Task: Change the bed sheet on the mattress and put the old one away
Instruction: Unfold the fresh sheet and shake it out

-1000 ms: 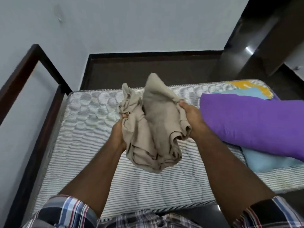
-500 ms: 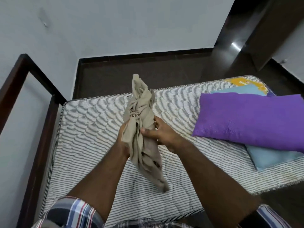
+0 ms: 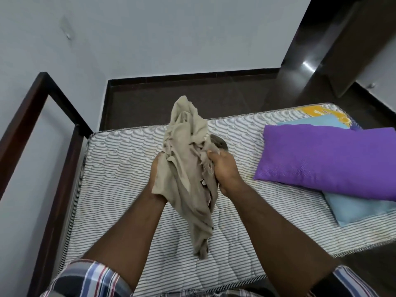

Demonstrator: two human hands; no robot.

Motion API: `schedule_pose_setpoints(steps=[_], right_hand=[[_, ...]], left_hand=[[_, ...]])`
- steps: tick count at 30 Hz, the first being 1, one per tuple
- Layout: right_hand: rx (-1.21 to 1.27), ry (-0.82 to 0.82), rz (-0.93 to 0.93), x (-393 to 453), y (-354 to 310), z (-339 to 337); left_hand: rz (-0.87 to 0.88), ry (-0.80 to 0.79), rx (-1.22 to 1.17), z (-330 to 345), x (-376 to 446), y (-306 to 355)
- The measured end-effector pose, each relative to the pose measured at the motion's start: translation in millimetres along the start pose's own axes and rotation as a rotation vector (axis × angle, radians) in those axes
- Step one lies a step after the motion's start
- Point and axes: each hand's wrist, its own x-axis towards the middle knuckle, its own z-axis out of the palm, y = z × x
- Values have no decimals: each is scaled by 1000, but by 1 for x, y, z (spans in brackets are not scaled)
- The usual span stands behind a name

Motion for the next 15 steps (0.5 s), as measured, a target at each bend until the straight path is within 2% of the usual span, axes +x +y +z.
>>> schedule_pose_setpoints(steps=[1, 4, 7, 10, 13, 15], right_hand=[[31, 26, -1, 0, -6, -8], [120, 134, -11, 7, -25, -50], [281, 306, -41, 19, -47, -114], [384, 404, -72, 37, -55, -165], [330, 349, -44, 49, -48, -175], [275, 246, -27, 49, -37, -164]], left_hand=[[27, 33, -55, -4, 5, 4], [86, -85, -249, -27, 30, 12], [135, -3, -361, -56, 47, 14], [207, 181, -367, -77, 53, 17], [149, 115, -405, -80, 48, 10], [77, 283, -130, -75, 54, -4]])
